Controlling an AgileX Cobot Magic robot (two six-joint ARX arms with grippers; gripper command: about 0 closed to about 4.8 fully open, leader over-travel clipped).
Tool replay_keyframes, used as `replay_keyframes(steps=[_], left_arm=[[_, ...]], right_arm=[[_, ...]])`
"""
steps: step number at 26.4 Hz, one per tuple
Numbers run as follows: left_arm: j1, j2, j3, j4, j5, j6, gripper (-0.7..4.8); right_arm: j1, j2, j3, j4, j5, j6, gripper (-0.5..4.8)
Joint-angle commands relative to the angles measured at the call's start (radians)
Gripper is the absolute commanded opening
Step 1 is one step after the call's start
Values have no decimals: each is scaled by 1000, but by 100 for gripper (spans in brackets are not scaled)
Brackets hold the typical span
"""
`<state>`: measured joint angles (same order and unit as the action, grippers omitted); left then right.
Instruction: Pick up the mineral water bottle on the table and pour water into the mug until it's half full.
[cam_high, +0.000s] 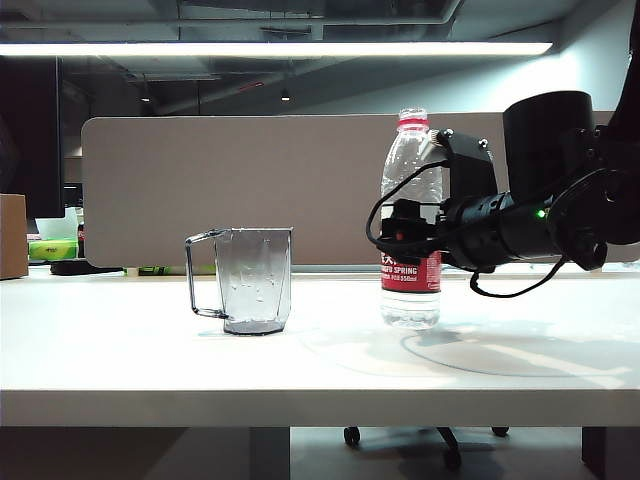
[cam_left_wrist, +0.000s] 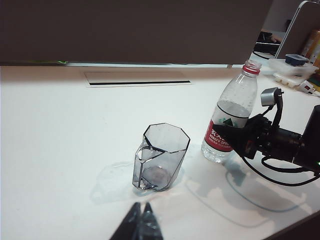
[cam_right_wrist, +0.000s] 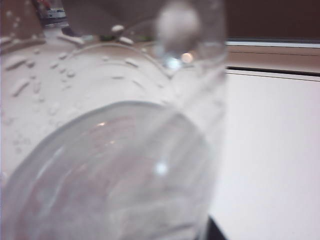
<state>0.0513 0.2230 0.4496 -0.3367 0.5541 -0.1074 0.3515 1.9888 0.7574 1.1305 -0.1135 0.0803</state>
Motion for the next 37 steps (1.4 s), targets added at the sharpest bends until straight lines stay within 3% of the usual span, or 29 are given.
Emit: replay_keyframes(steps=[1,6,10,15,18,26,37], left_arm=[[-2,0,4,8,0,3,-5],[-2,0,4,8,0,3,-5],[-2,0,4,4,-1,3,-5],[-2,0,4,1,7,3,-5],[-1,0,4,1,7,3,-5],[-1,0,4,1,7,3,-5],[-2,0,4,1,-5,3,-5]], right_arm=[[0,-3,2,-1,3,-1,209],[1,-30,2,-46,2,-41,210],[38,-170,46,-349,10,-315,210],[114,-249,236,-808,253,-617,210],[143,-248,309,-921,337,-690,210],[214,-247,424,-1059,544,-961,211],[234,-247,443,-1147,718,-1156,211]])
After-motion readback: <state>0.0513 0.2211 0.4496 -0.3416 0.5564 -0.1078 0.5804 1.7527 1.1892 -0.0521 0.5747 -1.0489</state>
